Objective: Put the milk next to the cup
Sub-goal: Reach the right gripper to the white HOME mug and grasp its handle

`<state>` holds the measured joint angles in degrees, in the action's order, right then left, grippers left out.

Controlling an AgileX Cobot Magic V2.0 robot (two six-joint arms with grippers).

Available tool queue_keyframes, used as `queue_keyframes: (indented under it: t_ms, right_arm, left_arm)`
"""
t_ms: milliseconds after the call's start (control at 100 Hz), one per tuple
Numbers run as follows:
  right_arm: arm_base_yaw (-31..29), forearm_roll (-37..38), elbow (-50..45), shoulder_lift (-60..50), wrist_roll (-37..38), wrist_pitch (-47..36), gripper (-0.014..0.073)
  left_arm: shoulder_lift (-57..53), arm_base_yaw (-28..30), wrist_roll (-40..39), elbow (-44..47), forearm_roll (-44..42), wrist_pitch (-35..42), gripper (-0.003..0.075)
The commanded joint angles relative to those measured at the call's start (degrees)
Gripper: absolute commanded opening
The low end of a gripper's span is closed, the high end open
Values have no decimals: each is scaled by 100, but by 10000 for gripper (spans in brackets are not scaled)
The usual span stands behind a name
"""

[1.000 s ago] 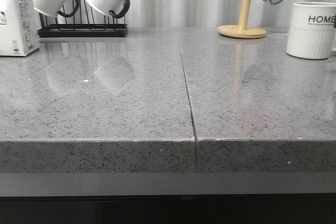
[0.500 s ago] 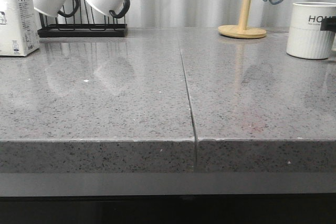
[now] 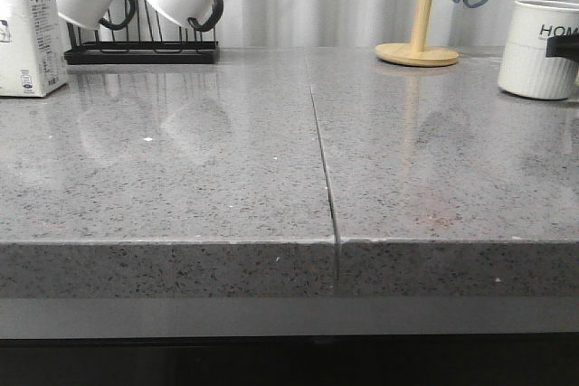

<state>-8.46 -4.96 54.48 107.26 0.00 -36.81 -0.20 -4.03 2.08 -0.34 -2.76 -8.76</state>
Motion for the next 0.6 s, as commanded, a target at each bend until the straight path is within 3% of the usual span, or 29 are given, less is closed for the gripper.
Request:
queue_keyframes:
  t_ms: [0, 300, 590]
  right_arm:
    - [18, 119, 174, -355, 0, -274, -66]
    - [1054, 146, 164, -1176, 0, 353, -66]
    - [2295, 146, 164, -1365, 0, 308, -66]
  left_arm:
    - [-172, 11, -20, 263, 2, 420, -20]
    - [-172, 11, -20, 263, 2, 420, -20]
    - [-172, 11, -20, 263, 2, 420, -20]
